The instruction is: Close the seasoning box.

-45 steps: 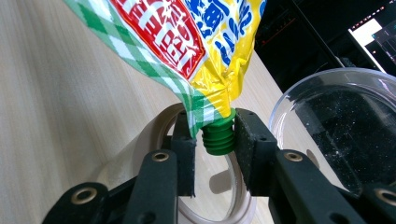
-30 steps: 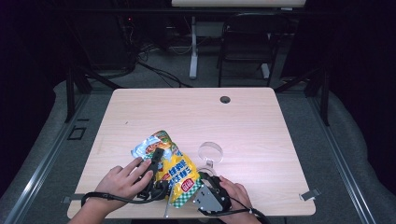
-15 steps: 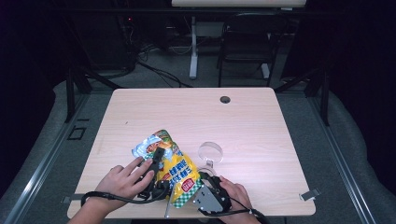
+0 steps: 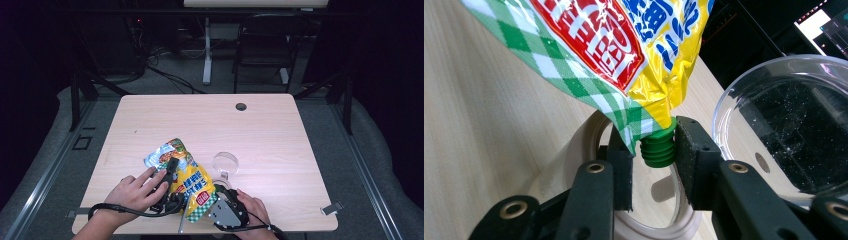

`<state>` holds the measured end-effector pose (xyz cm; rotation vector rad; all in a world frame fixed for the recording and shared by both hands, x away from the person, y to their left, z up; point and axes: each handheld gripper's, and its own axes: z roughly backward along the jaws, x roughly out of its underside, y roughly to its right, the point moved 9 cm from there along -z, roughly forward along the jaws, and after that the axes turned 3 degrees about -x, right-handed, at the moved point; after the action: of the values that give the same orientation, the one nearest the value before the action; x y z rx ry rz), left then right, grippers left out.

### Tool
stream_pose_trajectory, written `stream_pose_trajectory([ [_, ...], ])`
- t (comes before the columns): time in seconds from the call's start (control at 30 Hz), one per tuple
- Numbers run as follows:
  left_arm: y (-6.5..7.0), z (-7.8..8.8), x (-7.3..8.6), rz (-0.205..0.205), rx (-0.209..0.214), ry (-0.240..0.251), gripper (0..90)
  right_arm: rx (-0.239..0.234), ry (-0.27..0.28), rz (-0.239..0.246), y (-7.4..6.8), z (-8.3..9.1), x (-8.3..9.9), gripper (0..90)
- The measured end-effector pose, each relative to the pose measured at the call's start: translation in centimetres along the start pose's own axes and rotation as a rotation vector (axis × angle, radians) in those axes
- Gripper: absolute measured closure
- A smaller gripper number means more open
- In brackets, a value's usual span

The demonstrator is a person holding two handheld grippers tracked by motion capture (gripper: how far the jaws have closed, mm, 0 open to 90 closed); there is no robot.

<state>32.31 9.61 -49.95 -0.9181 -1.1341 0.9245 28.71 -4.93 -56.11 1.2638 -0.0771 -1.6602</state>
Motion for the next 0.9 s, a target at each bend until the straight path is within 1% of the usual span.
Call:
stream_pose_trajectory([
  [0.07, 0.04, -0.06, -0.1, 0.008, -0.002, 0.007, 63.2, 0.002, -0.002, 0.0, 0.03, 0.0, 0.04, 70.0],
  [0.13, 0.02, -0.06, -0.15, -0.001, 0.001, 0.005, 63.2, 0.001, 0.003, -0.008, -0.03, -0.06, 0.08, 70.0],
  [0.17, -0.05, -0.1, -0.2, -0.01, -0.004, 0.004, 63.3, 0.002, 0.004, -0.011, -0.04, -0.08, 0.12, 70.0],
  [0.37, -0.12, -0.12, -0.24, -0.014, -0.012, 0.004, 63.3, 0.001, 0.001, -0.017, -0.04, -0.12, 0.24, 70.0],
  [0.4, -0.01, -0.13, -0.22, -0.017, 0.001, 0.0, 63.4, 0.002, 0.002, -0.017, -0.05, -0.16, 0.25, 70.0],
  [0.57, -0.09, -0.12, -0.15, -0.031, 0.0, -0.006, 63.4, 0.001, 0.009, -0.027, -0.07, -0.29, 0.22, 70.0],
  [0.77, -0.08, -0.19, -0.21, -0.027, -0.002, -0.003, 63.4, 0.001, 0.01, -0.034, -0.07, -0.4, 0.24, 70.0],
  [0.8, -0.13, -0.21, -0.21, -0.028, -0.011, -0.001, 63.4, 0.001, 0.01, -0.034, -0.08, -0.4, 0.24, 70.0],
  [0.9, -0.22, -0.16, -0.14, -0.04, -0.006, -0.008, 63.4, 0.004, 0.012, -0.038, -0.08, -0.42, 0.21, 70.0],
])
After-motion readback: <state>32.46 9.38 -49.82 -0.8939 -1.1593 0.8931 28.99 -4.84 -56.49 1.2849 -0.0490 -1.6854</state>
